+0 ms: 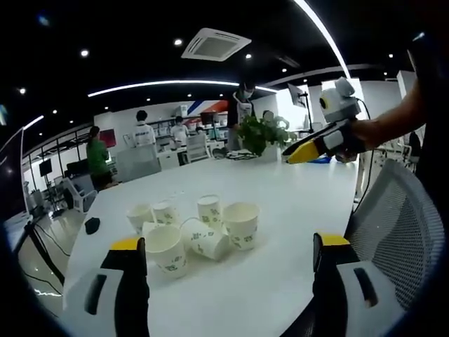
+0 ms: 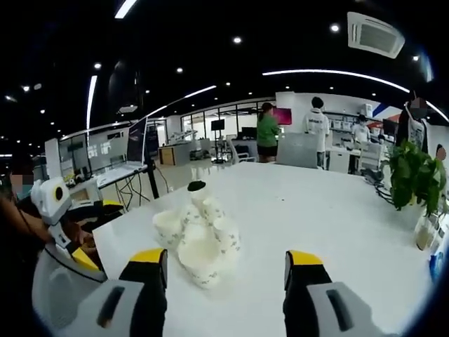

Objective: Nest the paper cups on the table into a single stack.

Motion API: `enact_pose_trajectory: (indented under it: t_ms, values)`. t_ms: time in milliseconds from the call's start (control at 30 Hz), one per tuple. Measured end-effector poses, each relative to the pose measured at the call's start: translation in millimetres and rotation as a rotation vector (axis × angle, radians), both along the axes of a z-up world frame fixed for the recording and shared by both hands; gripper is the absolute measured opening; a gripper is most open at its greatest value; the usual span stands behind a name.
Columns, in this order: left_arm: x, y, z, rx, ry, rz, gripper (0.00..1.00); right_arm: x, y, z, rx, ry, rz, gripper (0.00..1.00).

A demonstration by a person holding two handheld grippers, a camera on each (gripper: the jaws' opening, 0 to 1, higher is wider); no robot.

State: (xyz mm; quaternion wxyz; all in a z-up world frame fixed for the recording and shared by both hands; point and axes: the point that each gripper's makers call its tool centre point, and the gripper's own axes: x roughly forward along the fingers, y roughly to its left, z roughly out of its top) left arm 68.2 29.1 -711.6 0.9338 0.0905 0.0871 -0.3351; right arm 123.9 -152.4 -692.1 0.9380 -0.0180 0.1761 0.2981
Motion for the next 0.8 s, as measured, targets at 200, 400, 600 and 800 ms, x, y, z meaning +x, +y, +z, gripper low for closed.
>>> enact_pose_trajectory:
  t_ms: [200, 400, 600, 800]
  values:
    - [-2.0, -2.4, -2.3, 0.007, 0.009, -0.017, 0.98, 7.2, 9.6, -6.0, 0.004, 0.014, 0.006, 0.61]
    - [-2.0, -2.6, -2.1, 0.004, 0.013, -0.015, 0.97, 13.8, 17.3, -9.2, 0.003, 0.023, 0.019, 0.55]
    - [-2.0, -2.6, -2.1, 0.010, 0.011, -0.014, 0.97, 22.3, 23.9, -17.1, -0.027, 0.034, 0.051, 0.51]
    - [-1.1, -1.5, -1.0, 0.010, 0.008, -0.004, 0.96, 28.5, 28.8, -26.6, -0.053, 0.055, 0.075, 0.43]
